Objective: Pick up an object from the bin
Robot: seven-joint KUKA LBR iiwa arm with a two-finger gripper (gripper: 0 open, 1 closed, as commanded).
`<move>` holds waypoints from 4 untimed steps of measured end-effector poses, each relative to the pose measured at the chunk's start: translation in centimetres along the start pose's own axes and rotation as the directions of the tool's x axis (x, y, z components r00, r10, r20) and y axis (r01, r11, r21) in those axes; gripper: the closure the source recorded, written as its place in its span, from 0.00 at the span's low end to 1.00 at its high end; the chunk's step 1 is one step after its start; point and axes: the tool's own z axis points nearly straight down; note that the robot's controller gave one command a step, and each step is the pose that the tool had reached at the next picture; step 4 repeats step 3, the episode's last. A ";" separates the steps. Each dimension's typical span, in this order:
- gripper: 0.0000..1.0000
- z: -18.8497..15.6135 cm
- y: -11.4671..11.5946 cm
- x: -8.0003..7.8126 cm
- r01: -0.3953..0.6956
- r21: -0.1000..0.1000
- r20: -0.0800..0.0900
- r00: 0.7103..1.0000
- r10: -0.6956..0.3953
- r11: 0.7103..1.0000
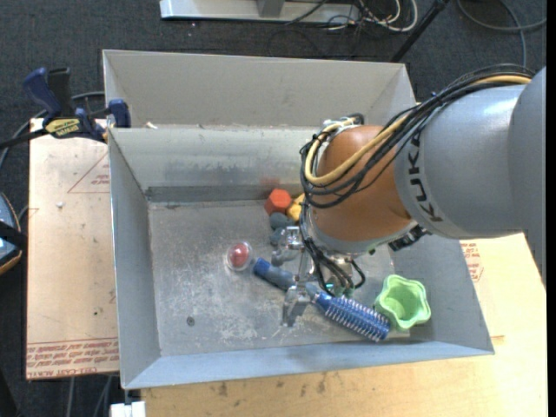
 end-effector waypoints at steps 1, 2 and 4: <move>0.00 6.2 -2.3 -5.0 0.195 0.000 0.011 0.981 -0.195 0.981; 1.00 6.0 -2.2 -5.1 0.194 0.000 0.015 0.981 -0.194 0.981; 1.00 -9.0 -2.9 -4.0 0.497 0.007 0.013 0.867 -0.497 0.868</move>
Offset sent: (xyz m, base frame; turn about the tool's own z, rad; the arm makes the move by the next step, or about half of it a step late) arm 0.0478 -0.0238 -0.0633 -0.1981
